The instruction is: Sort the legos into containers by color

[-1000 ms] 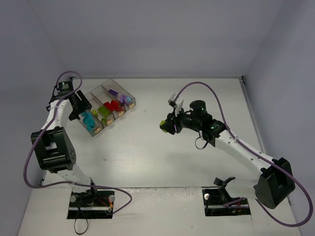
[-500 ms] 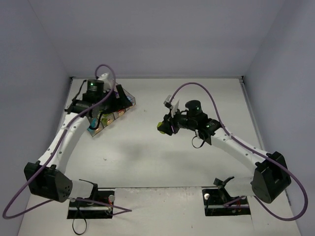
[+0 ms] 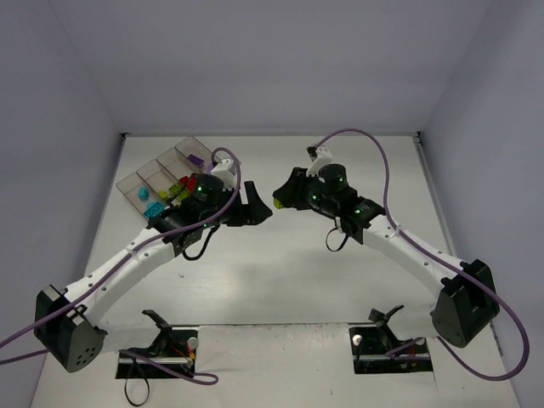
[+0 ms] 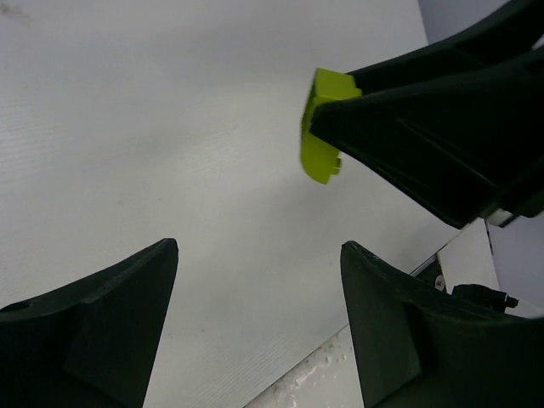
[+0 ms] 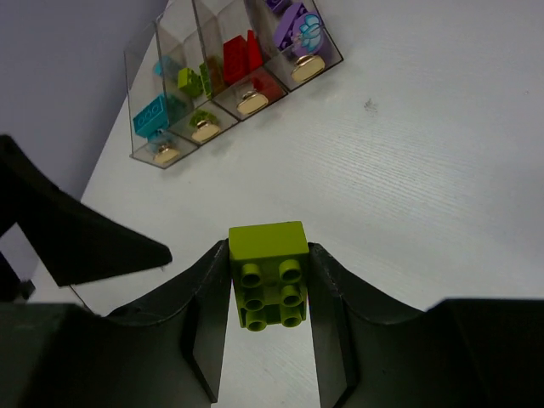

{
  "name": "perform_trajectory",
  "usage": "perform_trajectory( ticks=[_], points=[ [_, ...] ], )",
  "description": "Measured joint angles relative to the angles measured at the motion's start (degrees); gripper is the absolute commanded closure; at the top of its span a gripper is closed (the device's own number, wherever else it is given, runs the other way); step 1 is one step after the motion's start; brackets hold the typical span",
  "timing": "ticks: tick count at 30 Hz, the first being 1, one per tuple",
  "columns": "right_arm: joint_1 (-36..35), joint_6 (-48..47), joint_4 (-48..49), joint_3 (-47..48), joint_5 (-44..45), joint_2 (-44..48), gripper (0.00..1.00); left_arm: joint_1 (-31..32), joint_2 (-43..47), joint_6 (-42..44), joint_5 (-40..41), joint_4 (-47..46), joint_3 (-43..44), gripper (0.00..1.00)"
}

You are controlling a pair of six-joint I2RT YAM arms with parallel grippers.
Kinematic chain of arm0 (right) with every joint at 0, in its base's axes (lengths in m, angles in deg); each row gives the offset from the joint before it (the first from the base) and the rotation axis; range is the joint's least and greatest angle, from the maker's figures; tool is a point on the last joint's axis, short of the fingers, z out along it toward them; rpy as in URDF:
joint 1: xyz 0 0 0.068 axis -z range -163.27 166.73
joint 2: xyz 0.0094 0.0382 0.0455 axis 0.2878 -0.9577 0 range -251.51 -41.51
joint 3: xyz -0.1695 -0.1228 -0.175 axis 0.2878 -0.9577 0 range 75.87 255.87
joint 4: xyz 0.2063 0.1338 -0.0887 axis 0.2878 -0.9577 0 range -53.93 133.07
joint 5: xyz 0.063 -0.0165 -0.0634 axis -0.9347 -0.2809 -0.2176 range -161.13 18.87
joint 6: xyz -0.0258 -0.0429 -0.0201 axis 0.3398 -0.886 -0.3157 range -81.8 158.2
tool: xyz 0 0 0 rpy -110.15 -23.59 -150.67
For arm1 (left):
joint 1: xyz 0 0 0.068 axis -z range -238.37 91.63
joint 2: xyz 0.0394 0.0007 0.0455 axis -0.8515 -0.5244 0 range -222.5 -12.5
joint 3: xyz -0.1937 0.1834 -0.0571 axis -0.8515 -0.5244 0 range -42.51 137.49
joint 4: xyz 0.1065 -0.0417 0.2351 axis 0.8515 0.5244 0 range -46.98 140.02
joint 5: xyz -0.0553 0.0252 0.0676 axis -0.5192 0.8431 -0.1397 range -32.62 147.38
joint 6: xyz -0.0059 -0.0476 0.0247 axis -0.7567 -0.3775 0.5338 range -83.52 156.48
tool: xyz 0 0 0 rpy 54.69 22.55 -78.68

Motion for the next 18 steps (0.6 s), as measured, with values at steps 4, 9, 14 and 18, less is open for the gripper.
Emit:
perform_trajectory(
  ticks=[4, 9, 14, 18],
  points=[
    [-0.8, 7.9, 0.0, 0.5, 3.6, -0.9, 1.00, 2.5, -0.4, 0.1, 1.7, -4.4, 0.0, 0.29],
    [-1.4, 14.5, 0.0, 0.6, 4.9, -1.0, 1.00, 2.6, -2.6, 0.3, 3.5, -8.8, 0.2, 0.29],
    [-1.4, 18.7, 0.0, 0.6, 5.8, -1.0, 1.00, 3.4, -5.8, 1.7, 5.5, -10.4, 1.2, 0.30],
    [-1.4, 20.9, 0.3, 0.6, 6.2, -1.0, 1.00, 3.8, -7.9, 3.4, 6.0, -10.8, 1.8, 0.31]
  ],
)
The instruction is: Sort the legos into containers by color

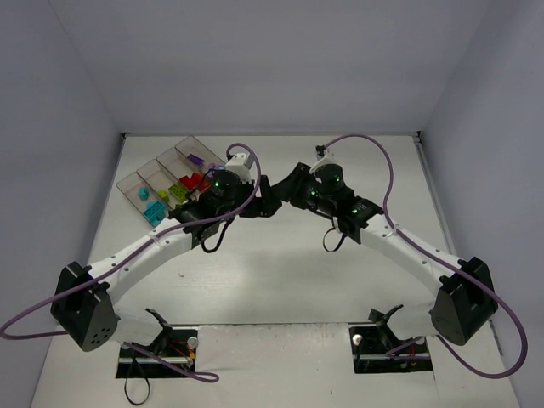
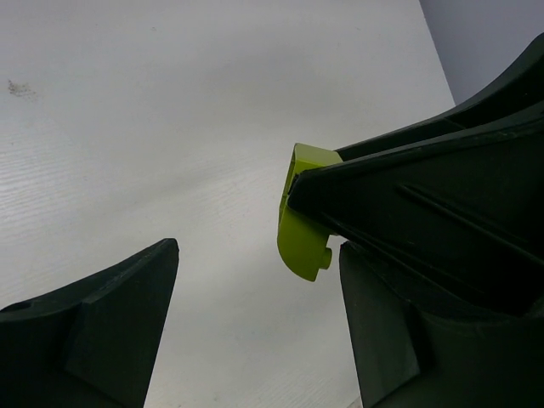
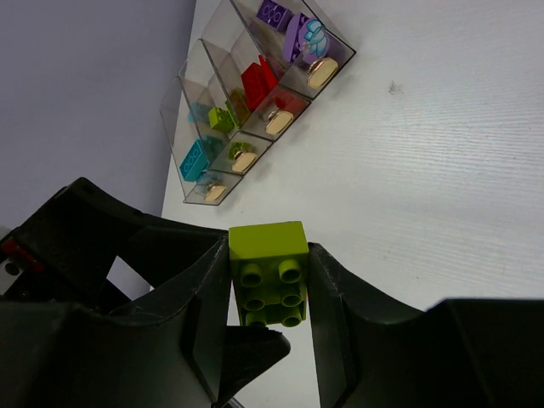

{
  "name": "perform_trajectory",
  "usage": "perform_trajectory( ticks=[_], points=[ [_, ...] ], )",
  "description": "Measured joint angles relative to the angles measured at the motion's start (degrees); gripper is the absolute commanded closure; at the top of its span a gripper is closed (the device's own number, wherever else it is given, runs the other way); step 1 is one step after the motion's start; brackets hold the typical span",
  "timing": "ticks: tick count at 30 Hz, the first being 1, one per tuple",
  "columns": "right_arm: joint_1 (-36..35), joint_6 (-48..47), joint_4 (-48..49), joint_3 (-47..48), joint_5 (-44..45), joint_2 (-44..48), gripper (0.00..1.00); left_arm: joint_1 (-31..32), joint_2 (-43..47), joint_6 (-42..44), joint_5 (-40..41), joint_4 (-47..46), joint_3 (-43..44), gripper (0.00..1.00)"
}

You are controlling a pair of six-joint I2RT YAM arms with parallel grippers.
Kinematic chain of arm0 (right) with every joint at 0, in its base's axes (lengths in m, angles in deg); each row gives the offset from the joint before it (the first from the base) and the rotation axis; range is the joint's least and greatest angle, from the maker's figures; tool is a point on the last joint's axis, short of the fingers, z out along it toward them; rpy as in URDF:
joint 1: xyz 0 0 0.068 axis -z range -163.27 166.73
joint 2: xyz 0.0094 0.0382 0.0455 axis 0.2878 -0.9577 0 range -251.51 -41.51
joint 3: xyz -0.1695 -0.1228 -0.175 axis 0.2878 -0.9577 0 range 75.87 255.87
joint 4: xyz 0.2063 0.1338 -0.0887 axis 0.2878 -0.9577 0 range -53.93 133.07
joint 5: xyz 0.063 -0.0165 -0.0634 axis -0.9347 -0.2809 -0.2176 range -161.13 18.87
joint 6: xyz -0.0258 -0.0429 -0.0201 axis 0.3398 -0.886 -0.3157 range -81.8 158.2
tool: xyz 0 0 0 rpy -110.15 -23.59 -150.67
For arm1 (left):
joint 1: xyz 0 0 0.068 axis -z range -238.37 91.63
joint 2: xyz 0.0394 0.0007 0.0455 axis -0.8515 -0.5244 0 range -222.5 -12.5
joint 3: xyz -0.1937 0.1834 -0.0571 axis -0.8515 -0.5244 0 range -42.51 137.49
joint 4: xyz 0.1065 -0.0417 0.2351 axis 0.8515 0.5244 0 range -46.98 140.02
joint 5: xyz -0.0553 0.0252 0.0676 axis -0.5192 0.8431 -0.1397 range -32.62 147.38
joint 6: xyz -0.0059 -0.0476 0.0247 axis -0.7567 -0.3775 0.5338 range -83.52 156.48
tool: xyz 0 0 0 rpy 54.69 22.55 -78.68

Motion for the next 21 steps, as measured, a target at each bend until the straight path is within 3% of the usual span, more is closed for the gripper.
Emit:
perform_trajectory(
  ticks=[12, 16, 19, 20, 21],
  points=[
    [0.5, 4.4, 3.1, 0.0, -0.4, 0.0, 1.00, 0.1, -0.6, 3.3, 0.5, -5.8, -0.3, 0.46],
    [0.8, 5.6, 4.3, 0.0, -1.5, 0.0, 1.00, 0.1, -0.7, 4.2, 0.3, -7.9, -0.3, 0.62],
    [0.8, 6.5, 5.0, 0.0, -2.1, -0.4, 1.00, 0.2, -0.7, 4.4, -0.1, -9.4, -0.8, 0.67],
    [0.8, 6.8, 5.1, 0.0, -2.4, -0.5, 1.00, 0.2, -0.7, 4.5, -0.1, -9.8, -1.0, 0.75],
    [0.8, 6.9, 5.2, 0.0, -2.8, -0.7, 1.00, 0.3, -0.7, 4.3, -0.2, -10.0, -1.2, 0.77]
  ],
)
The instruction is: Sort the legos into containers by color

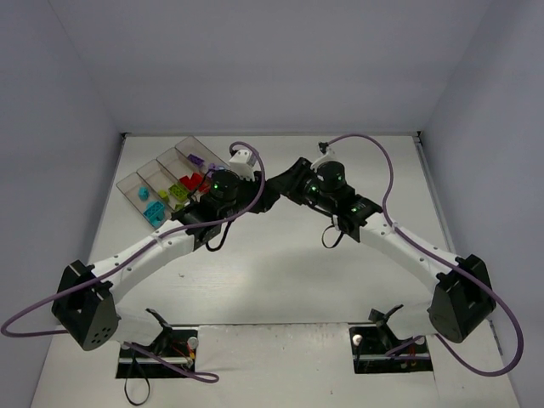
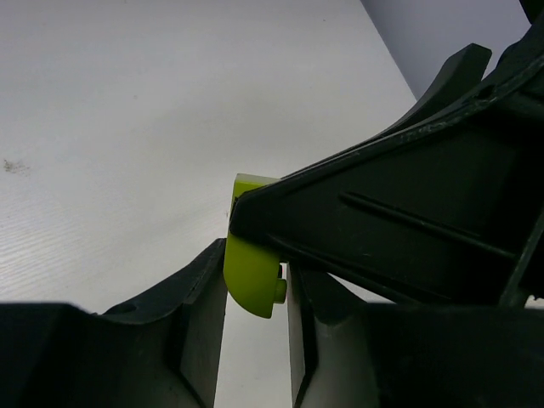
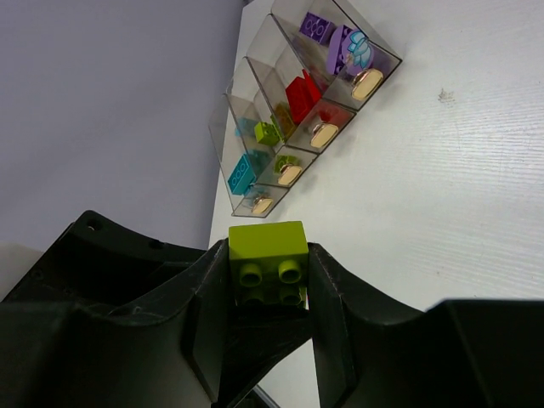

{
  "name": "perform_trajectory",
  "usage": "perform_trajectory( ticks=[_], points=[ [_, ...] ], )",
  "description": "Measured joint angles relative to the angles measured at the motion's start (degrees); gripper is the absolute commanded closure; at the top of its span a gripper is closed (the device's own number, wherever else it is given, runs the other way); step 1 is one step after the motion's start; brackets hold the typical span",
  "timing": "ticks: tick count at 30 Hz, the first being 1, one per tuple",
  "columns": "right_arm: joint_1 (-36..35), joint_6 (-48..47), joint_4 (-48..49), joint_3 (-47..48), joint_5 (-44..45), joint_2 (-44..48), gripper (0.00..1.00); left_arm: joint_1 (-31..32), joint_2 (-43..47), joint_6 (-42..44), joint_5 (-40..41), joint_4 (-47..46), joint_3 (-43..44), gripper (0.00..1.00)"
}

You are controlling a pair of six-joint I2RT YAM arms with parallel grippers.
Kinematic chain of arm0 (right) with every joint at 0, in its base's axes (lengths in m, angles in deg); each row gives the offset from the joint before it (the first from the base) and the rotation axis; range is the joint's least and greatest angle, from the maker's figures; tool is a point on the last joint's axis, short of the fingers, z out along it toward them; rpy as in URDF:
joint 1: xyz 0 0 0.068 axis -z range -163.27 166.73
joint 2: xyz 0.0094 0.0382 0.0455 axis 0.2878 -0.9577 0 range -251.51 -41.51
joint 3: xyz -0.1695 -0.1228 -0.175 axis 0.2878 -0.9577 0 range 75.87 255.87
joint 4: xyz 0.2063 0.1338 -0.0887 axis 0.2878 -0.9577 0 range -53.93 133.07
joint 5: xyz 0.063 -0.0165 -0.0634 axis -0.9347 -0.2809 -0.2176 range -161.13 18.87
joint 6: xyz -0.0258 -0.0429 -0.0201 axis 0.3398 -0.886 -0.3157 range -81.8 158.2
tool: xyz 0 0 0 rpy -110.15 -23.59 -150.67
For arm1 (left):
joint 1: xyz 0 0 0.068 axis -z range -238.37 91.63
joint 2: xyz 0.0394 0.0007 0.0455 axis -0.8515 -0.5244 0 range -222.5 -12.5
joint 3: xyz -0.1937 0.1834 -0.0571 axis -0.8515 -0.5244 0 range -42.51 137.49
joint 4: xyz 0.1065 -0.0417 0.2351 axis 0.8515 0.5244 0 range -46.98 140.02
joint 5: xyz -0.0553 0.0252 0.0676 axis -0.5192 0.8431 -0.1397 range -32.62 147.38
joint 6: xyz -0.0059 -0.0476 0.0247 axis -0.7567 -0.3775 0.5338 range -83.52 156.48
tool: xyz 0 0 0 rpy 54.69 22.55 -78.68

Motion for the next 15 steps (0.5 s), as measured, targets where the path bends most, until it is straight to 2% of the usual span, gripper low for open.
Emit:
perform_trajectory(
  ticks=[3, 7, 9, 12, 13, 15],
  points=[
    [0.0, 0.2, 0.2, -0.1, -0.3, -0.4, 1.00, 0.2, 0.0, 0.7, 0.3, -0.2, -0.4, 0.82],
    [0.0, 0.2, 0.3, -0.6, -0.6, -0.4, 0.92, 0.3, 0.3, 0.8, 0.3, -0.9, -1.4, 0.87],
    [0.0, 0.2, 0.3, -0.9, -1.2, -0.5, 0.85, 0.3, 0.6, 0.8, 0.3, -1.3, -2.3, 0.88],
    [-0.1, 0.2, 0.3, -1.3, -2.2, -0.5, 0.58, 0.4, 1.6, 0.9, 0.5, -1.7, -3.6, 0.89],
    [-0.1, 0.4, 0.3, -1.4, -2.7, -0.5, 0.45, 0.4, 1.9, 0.9, 0.5, -1.8, -4.0, 0.89],
    [-0.2, 0.6, 0.3, -1.6, -3.4, -0.5, 0.35, 0.4, 2.8, 0.9, 1.3, -2.2, -4.9, 0.89]
  ],
)
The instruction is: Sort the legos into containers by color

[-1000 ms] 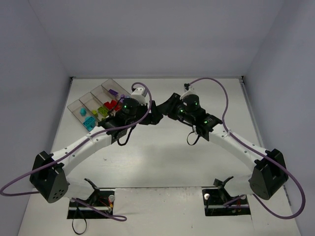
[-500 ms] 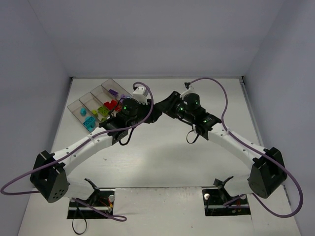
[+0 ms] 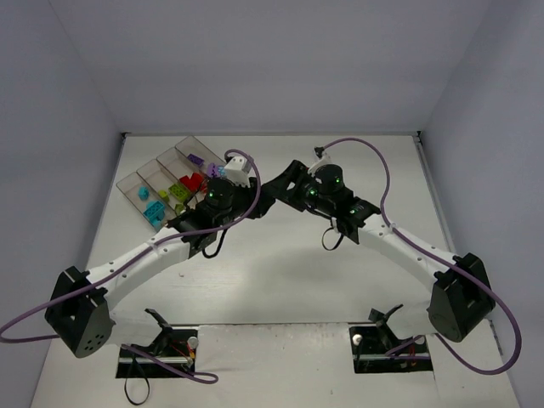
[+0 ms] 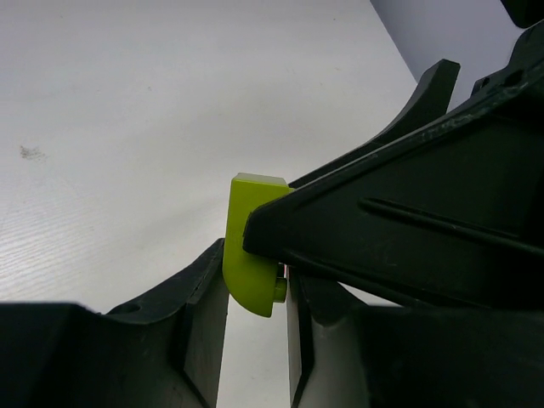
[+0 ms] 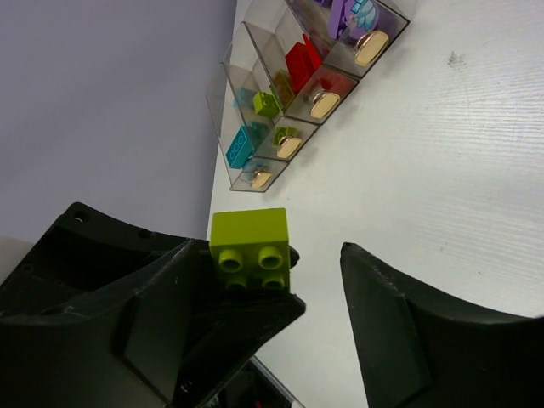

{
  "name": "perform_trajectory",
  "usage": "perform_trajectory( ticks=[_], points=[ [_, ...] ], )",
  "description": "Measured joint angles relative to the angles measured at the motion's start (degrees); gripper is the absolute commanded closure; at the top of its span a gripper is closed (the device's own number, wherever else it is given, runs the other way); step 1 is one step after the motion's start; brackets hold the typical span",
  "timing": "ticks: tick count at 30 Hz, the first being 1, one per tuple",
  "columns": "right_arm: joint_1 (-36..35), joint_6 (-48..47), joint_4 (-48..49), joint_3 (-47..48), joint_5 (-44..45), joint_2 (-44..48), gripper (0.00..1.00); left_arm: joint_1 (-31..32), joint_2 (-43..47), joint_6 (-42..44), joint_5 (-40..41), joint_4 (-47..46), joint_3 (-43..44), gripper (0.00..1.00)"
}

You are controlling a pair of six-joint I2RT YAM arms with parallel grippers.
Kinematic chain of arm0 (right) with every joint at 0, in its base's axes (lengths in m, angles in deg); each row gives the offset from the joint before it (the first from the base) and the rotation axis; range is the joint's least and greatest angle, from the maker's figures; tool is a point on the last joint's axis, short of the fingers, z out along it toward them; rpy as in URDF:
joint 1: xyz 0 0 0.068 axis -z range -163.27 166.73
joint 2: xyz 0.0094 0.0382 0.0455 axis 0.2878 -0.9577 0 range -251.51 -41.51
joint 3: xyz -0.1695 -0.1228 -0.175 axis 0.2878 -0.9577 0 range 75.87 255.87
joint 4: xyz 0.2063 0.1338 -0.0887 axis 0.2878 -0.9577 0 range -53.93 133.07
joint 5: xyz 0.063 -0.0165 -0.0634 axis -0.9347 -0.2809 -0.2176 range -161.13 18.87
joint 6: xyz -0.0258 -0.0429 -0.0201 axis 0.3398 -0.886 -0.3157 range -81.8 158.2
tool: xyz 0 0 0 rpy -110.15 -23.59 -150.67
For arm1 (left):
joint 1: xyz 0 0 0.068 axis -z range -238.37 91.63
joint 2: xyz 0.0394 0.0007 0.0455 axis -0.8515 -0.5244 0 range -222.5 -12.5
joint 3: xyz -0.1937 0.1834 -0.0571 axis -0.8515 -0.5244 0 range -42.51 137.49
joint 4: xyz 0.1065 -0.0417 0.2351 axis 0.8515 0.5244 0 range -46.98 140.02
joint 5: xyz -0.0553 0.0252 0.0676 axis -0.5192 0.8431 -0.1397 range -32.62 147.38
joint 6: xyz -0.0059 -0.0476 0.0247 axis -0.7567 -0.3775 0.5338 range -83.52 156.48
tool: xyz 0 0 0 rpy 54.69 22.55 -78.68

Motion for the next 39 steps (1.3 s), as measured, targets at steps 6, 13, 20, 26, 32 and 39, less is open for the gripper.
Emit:
perform_trajectory(
  ticks=[6, 13, 20, 26, 32, 39],
  points=[
    [-0.2, -0.4, -0.6, -0.4, -0.4, -0.5, 0.13, 0.0, 2.9, 0.0, 1.6, -1.1, -2.7, 0.89],
    [2.4, -2.2, -2.5, -0.6, -2.2, -0.7, 0.09, -0.1, 3.7, 0.0, 2.4, -1.0, -4.2, 0.89],
    [15.1, -7.6, -5.8, -0.6, 1.3, 0.3, 0.06, -7.1, 3.7, -0.5, 4.9, 4.7, -5.8, 0.89],
    [18.7, -15.2, -10.5, -0.6, 4.9, 4.2, 0.05, -19.9, 2.6, -1.1, 8.0, 14.4, -4.1, 0.89],
    [18.6, -20.9, -12.4, -3.1, 5.5, 8.3, 0.05, -32.1, -6.0, -1.5, 10.4, 22.4, 5.2, 0.89],
    [18.6, -24.3, -14.8, -5.7, 5.4, 9.4, 0.04, -37.0, -17.0, -1.4, 11.3, 27.1, 13.8, 0.84]
  ],
)
